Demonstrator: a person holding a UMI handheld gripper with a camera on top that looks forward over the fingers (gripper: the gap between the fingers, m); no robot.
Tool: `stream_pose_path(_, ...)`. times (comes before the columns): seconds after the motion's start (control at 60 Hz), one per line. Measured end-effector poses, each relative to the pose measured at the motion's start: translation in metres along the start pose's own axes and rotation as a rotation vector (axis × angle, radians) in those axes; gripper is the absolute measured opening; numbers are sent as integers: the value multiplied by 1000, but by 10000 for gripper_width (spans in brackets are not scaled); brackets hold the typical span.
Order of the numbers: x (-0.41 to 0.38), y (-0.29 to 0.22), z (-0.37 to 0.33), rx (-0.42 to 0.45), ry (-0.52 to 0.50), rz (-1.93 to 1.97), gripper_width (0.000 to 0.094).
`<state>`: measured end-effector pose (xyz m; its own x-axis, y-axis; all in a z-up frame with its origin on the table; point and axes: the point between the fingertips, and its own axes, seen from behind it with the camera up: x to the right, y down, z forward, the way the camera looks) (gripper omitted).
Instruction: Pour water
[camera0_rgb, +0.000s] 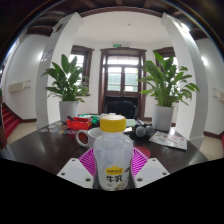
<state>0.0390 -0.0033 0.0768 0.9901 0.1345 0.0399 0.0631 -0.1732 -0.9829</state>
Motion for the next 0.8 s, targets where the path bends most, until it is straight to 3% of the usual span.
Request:
stream_pose_path(0.433,93,-54,70,-154,79,-859,405)
stream_pose_path(0.8,62,-68,124,-108,64,-1606,407)
